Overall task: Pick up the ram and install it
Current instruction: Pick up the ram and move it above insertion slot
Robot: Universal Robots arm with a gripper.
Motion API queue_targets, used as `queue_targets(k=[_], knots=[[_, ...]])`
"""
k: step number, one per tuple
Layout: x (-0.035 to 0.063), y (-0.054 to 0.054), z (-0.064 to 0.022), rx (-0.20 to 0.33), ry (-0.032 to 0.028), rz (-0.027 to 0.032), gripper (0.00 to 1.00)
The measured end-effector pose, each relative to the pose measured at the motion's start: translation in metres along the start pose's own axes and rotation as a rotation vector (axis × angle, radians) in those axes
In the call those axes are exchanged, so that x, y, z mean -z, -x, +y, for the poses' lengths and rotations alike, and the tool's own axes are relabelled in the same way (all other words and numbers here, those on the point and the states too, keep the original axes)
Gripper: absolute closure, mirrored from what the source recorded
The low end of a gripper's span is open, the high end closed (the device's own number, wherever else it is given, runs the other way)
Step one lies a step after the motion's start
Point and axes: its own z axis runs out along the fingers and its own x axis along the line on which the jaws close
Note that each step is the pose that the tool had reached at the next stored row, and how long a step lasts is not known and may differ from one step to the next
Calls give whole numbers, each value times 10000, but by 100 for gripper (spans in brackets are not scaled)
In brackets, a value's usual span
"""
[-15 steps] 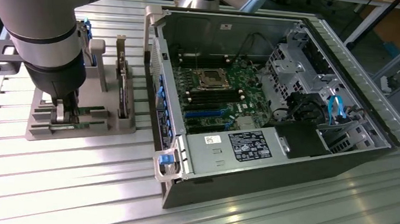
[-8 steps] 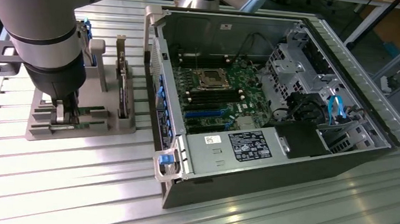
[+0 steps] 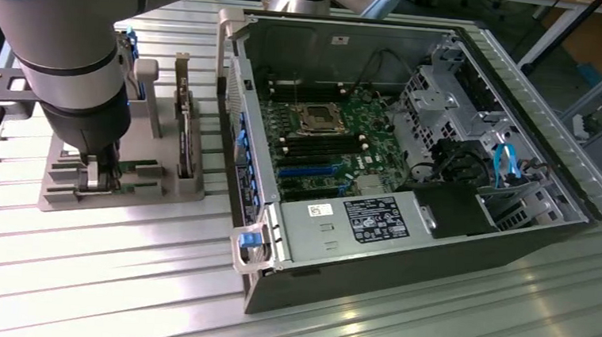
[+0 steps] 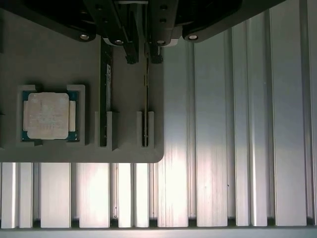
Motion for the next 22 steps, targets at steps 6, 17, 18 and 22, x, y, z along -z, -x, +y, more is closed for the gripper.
queue_targets(k=[6,17,18,22], knots=[[-6,29,-1,1,-3,-2,76],[-82,34,-3,1,-3,-1,76],[-87,34,-3,0,-3,-1,76],[-94,34,-3,0,-3,0,76]])
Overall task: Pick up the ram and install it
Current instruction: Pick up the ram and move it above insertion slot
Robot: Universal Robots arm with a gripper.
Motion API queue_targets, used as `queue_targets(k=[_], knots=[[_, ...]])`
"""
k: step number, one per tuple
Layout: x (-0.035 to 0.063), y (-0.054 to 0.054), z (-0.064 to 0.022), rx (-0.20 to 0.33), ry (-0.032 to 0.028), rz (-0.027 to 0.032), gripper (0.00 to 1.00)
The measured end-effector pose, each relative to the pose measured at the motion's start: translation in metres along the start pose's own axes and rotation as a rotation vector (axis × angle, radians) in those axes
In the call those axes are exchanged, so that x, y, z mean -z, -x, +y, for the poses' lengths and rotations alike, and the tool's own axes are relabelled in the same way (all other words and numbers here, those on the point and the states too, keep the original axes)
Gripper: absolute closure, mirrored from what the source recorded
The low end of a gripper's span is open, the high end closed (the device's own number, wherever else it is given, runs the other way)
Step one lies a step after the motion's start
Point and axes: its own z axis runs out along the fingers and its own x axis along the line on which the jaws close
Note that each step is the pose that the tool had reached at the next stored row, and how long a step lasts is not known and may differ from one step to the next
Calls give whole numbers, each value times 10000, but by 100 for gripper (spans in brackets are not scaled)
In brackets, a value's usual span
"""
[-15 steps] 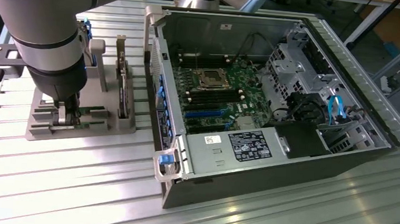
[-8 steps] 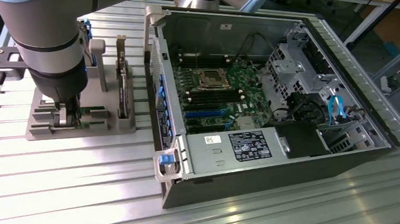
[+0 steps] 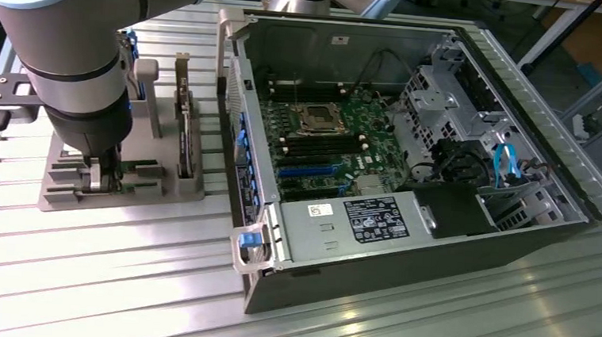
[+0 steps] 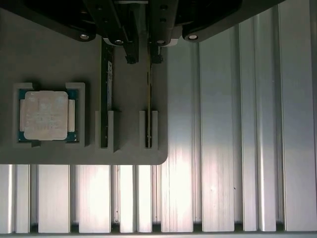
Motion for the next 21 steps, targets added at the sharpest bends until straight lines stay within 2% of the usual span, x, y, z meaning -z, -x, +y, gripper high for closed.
queue_targets(k=[12,21], knots=[[0,-2,-70,56,-2,0,76],[-3,-44,-73,72,0,2,76]])
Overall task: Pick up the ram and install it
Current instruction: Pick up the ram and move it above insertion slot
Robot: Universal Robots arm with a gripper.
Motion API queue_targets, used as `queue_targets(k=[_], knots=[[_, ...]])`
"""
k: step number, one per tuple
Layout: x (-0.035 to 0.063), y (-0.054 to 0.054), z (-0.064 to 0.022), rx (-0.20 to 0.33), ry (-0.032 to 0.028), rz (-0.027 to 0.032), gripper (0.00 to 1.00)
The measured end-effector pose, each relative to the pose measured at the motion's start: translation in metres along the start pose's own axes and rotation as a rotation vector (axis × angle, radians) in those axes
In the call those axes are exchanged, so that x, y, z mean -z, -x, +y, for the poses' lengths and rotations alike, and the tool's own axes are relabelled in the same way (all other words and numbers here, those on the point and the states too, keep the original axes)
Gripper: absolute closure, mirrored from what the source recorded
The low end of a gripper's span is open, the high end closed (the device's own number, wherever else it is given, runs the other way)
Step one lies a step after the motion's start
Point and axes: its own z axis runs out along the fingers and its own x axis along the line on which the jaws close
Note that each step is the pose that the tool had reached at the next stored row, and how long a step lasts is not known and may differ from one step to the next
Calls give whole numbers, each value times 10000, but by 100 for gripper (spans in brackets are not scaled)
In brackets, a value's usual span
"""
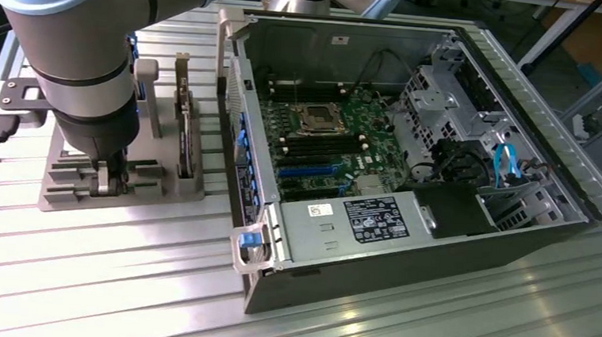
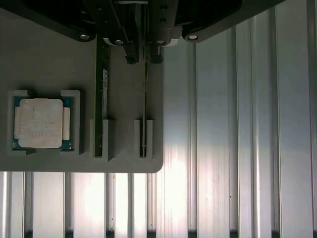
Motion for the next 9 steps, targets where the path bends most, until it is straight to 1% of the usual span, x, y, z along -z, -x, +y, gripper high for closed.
queue_targets(k=[9], knots=[[-10,-1,-1,1,0,0,76]])
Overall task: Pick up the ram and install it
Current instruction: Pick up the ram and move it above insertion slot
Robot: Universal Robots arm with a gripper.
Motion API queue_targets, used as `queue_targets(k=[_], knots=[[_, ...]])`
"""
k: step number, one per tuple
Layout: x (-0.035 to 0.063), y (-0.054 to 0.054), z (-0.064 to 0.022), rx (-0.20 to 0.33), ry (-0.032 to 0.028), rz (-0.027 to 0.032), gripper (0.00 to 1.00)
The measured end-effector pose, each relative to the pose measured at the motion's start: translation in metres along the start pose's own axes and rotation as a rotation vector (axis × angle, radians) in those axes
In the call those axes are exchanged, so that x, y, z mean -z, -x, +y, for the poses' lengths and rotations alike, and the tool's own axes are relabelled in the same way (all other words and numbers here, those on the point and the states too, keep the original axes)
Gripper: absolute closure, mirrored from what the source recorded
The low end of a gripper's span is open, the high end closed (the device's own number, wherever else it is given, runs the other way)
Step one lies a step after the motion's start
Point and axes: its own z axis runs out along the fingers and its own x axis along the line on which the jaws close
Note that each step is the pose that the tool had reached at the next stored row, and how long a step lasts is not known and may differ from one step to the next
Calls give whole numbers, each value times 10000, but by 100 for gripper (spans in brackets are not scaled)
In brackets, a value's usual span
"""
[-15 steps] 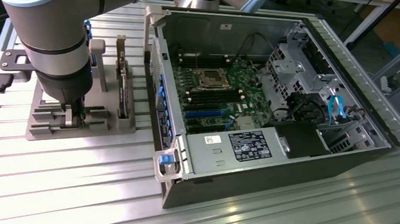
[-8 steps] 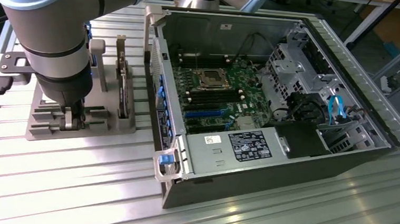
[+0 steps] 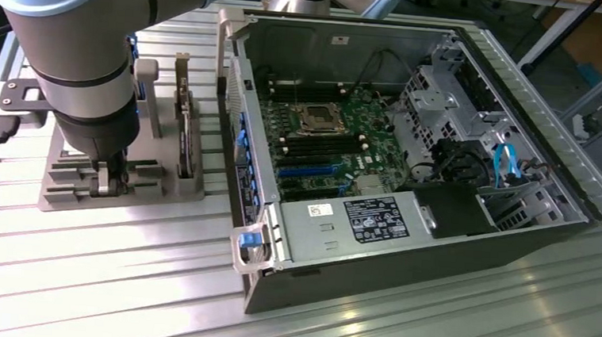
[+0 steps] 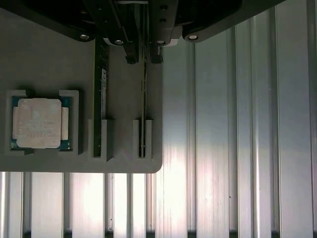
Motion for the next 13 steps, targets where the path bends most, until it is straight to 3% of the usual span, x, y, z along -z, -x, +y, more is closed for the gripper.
queue_targets(k=[13], knots=[[-4,12,-37,1,0,0,76]])
